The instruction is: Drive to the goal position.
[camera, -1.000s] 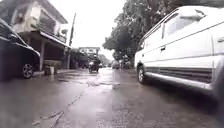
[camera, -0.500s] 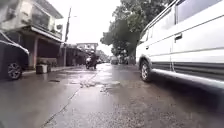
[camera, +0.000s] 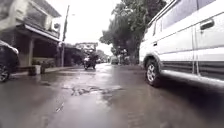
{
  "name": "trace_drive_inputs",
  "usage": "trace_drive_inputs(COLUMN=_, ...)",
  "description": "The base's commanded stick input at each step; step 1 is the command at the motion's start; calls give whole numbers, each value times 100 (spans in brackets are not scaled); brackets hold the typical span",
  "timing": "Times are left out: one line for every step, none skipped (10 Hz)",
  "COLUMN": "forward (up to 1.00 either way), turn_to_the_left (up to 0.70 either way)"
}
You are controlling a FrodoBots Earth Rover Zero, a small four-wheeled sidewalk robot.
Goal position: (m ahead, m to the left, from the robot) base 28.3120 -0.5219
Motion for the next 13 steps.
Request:
trace_drive_inputs(forward=100, turn_to_the_left=0)
trace_drive_inputs(forward=100, turn_to_the_left=0)
trace_drive_inputs(forward=100, turn_to_the_left=0)
trace_drive_inputs(forward=100, turn_to_the_left=0)
trace_drive_inputs(forward=100, turn_to_the_left=0)
trace_drive_inputs(forward=100, turn_to_the_left=0)
trace_drive_inputs(forward=100, turn_to_the_left=0)
trace_drive_inputs(forward=100, turn_to_the_left=0)
trace_drive_inputs(forward=100, turn_to_the_left=0)
trace_drive_inputs(forward=100, turn_to_the_left=0)
trace_drive_inputs(forward=100, turn_to_the_left=0)
trace_drive_inputs(forward=100, turn_to_the_left=0)
trace_drive_inputs(forward=100, turn_to_the_left=0)
